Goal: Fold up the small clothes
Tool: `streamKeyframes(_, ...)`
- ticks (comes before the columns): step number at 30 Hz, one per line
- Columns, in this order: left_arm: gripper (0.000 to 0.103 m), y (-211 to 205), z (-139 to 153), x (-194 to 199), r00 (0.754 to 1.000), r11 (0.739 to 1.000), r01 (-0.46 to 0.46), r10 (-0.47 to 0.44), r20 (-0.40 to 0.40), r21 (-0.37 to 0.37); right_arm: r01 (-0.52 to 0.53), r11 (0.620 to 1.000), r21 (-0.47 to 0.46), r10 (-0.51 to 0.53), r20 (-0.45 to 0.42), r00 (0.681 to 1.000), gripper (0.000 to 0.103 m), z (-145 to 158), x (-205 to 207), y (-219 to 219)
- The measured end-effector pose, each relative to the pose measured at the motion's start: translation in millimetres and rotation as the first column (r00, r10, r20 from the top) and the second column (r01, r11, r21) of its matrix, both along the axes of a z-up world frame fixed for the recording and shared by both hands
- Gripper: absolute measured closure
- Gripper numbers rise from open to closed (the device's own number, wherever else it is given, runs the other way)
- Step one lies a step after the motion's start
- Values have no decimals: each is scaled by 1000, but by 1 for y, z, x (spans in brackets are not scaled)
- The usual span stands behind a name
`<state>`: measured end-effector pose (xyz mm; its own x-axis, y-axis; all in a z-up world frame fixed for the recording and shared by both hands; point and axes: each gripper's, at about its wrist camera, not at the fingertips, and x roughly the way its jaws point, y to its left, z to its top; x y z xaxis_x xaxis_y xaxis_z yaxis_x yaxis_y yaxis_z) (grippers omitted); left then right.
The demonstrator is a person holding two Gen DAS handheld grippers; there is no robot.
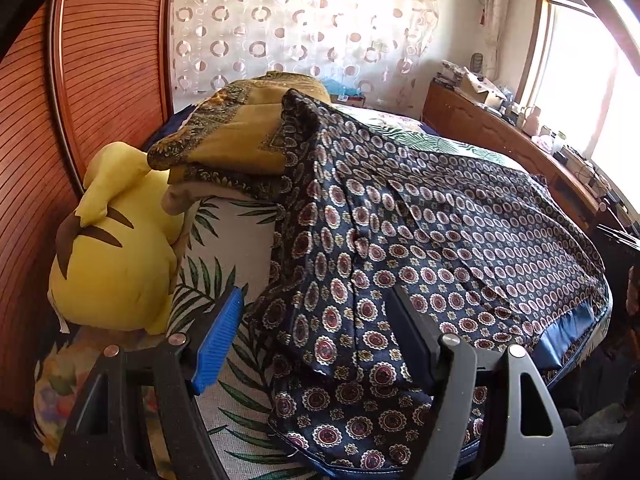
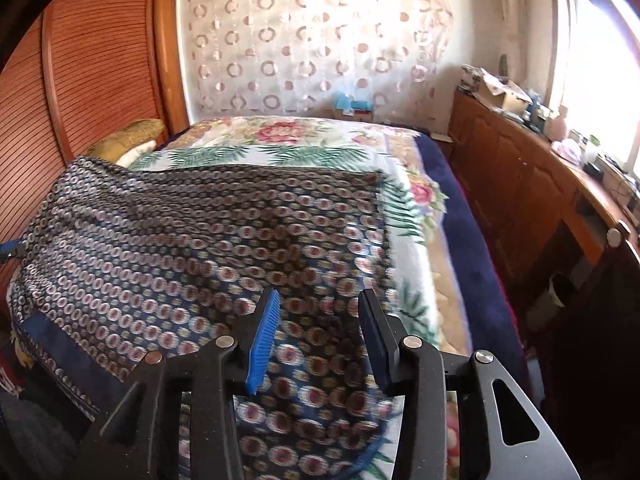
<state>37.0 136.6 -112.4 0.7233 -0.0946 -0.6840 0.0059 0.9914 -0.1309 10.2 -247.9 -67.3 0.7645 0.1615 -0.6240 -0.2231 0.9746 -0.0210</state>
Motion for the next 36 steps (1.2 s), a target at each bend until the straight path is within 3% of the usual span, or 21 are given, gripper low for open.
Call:
streamKeyframes(4,30,-3,1,-2,1000,1000,5,-6,14,11,-41,999,6,41,-35,999,58,-14,6,20)
streamKeyframes(7,49,-6,-3,-1,999,999,36,-36,1,0,-81,997,11,82,-68,994,58,-26,9,34)
streamKeyframes(9,75,-8,-6,0,999,999,39,-39,-11,14,-97,995,-11,96,-82,992,58,-35,14,42)
streamKeyframes(11,93,-8,-8,1,999,999,43,-42,-23,18,-97,995,-27,94,-89,992,58,-40,19,45)
streamKeyframes(14,101,-6,-4,-4,999,999,41,-41,-7,0,-91,996,-22,89,-98,991,58,-43,26,41)
streamKeyframes(19,101,-9,12,-18,998,998,62,-62,6,-22,-58,998,-19,56,-97,994,58,-38,36,29)
streamKeyframes(23,101,-5,12,-22,1000,999,14,-14,-9,45,-39,999,-6,38,-95,995,58,-36,40,25)
streamKeyframes(26,101,3,5,-17,1000,1000,-7,7,-25,1,-36,999,-5,35,-108,993,58,-40,39,27)
streamKeyframes(28,93,4,2,-13,1000,1000,-7,6,-30,-11,-37,999,-14,35,-115,993,58,-45,36,29)
streamKeyframes(30,62,3,0,-10,1000,1000,-12,12,-24,7,-37,999,-28,34,-103,994,57,-45,33,30)
streamKeyframes(31,56,3,0,-9,1000,1000,-15,16,-20,11,-34,999,-26,31,-102,994,56,-45,33,30)
streamKeyframes(33,50,4,-1,-7,1000,1000,-24,24,-18,10,-31,999,-14,30,-94,995,51,-46,30,30)
streamKeyframes(36,49,6,-5,-3,999,999,-39,39,-26,16,-39,999,-37,36,-62,997,43,-51,24,34)
